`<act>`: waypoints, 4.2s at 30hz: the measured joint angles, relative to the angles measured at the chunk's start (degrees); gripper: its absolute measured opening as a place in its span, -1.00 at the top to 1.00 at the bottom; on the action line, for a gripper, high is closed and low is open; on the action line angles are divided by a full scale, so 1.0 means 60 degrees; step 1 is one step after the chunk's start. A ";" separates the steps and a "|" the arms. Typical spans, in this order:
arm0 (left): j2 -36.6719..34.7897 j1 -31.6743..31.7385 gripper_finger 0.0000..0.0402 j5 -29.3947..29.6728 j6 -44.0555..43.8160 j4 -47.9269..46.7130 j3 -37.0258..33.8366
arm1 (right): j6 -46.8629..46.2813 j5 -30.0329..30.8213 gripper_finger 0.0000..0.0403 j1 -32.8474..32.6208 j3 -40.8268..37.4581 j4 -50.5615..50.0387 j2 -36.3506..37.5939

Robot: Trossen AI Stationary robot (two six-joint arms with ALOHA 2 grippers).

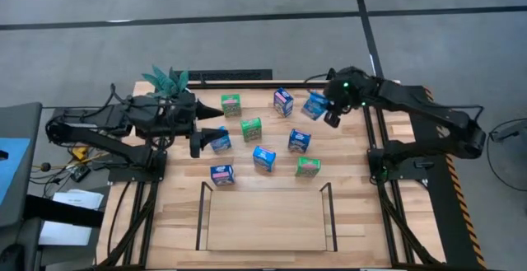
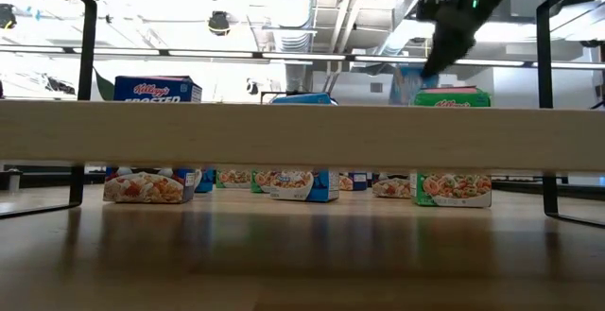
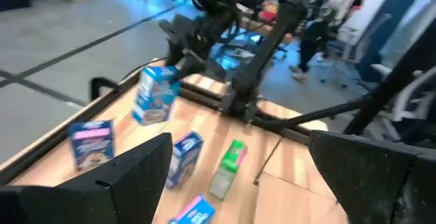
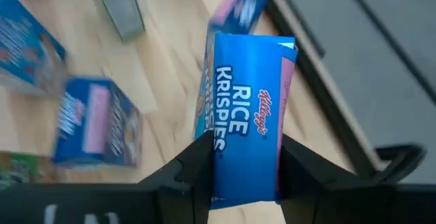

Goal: Stack cereal on shelf
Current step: Put the top light blue cereal box on the shelf

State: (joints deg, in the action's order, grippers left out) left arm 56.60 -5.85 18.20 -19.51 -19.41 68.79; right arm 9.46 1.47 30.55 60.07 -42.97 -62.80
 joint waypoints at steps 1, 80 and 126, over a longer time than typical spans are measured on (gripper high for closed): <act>0.0088 0.0163 -0.67 -0.0333 0.0011 0.0244 0.0004 | -0.0003 -0.0001 0.26 -0.0077 0.0245 -0.0125 0.0121; 0.5751 0.2838 -0.58 -0.6727 0.1659 0.1419 0.2324 | -0.1535 -0.0010 0.25 -0.5102 0.2531 0.0778 -0.1833; 0.6046 0.2467 -0.57 -0.6426 0.2543 0.0566 0.2324 | -0.1502 -0.0542 0.24 -0.5140 0.2532 0.0882 -0.2377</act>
State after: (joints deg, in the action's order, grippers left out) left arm 92.88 8.95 -20.36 -4.25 -16.01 82.74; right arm 0.45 -1.78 -0.30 75.26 -37.67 -77.06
